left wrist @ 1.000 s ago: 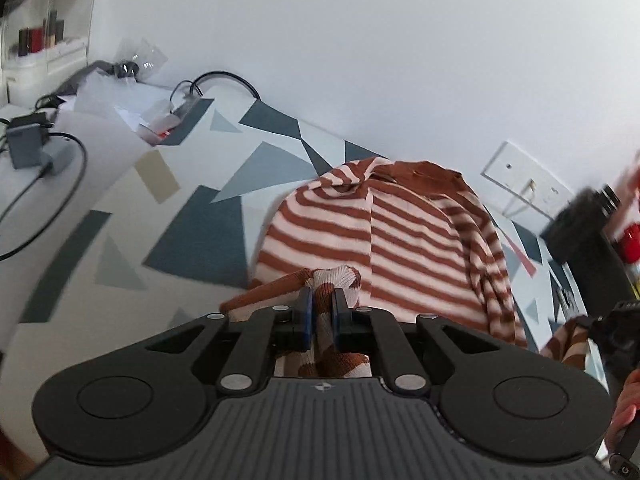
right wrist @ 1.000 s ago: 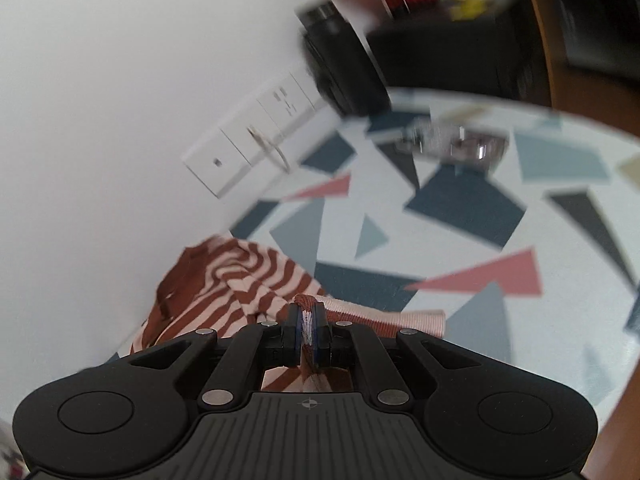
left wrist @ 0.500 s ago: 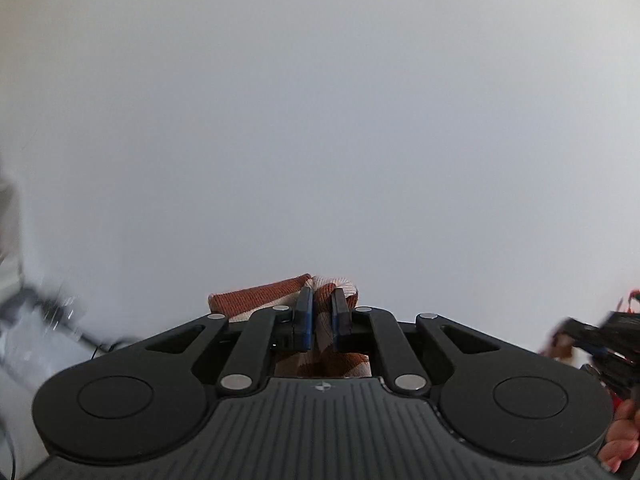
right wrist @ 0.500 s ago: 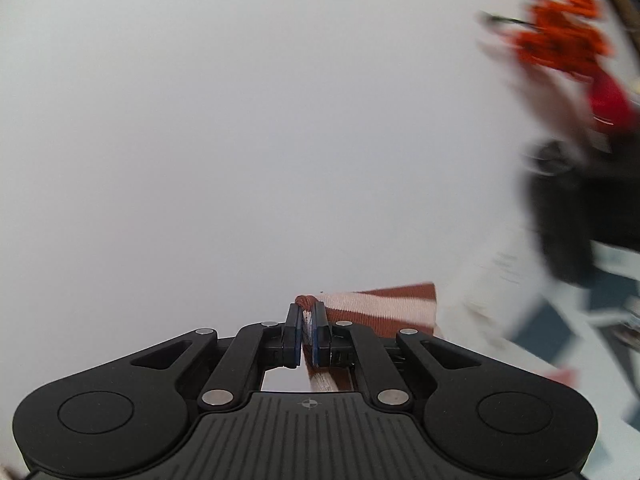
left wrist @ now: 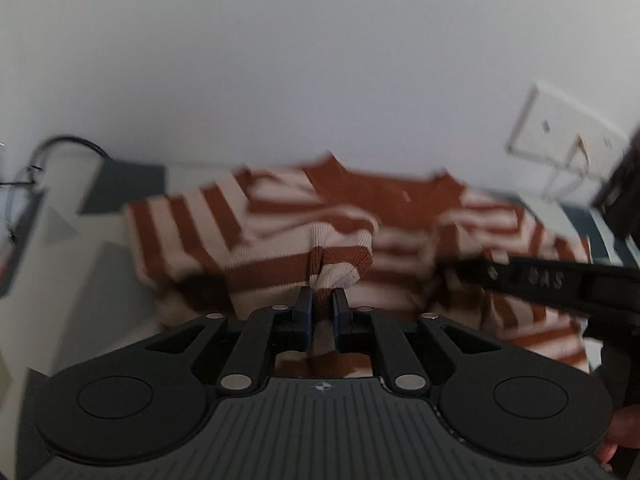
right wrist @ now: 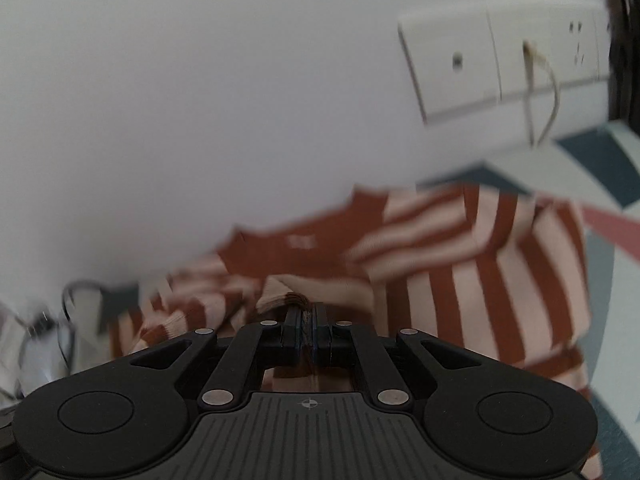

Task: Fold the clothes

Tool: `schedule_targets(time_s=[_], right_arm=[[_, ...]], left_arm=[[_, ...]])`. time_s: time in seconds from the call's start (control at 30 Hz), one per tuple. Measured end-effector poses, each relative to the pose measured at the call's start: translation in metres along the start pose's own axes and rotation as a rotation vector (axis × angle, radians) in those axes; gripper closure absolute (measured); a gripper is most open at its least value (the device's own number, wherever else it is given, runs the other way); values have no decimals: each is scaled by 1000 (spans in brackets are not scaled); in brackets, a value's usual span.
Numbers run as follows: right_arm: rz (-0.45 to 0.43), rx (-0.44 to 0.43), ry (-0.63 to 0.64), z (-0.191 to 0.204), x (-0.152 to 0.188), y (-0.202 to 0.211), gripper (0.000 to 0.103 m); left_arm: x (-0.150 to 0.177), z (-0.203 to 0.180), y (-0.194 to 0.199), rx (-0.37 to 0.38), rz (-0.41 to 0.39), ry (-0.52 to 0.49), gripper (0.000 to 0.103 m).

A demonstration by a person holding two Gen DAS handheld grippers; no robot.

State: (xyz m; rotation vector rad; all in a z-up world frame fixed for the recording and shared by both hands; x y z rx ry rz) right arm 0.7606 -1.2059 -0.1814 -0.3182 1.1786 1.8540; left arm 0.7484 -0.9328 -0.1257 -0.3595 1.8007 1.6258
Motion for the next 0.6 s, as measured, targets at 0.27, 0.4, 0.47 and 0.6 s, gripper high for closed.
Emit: schedule_targets(time_s=[0.27, 0.4, 0.47, 0.6], right_arm=[[-110, 142, -105, -21, 39, 65, 39], [-165, 213, -157, -32, 59, 98, 39], [-178, 246, -185, -39, 75, 120, 38], [-145, 345, -233, -60, 128, 176, 40]], left_arm=[[9, 3, 44, 11, -46, -10, 26], [48, 10, 90, -7, -105, -85, 26], [75, 22, 113, -17, -115, -98, 26], [127, 57, 140, -83, -56, -5, 26]])
Point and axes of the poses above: each gripper's, at about its wrist camera, not at the fingertips, and y roughly against the way its jaws point, z to its left, x to its underside, the point moved 4 cm from there along -y, roughly the way its jaws point, and after that the axes turned 10 degrees about -x, right-handed, at the moved point
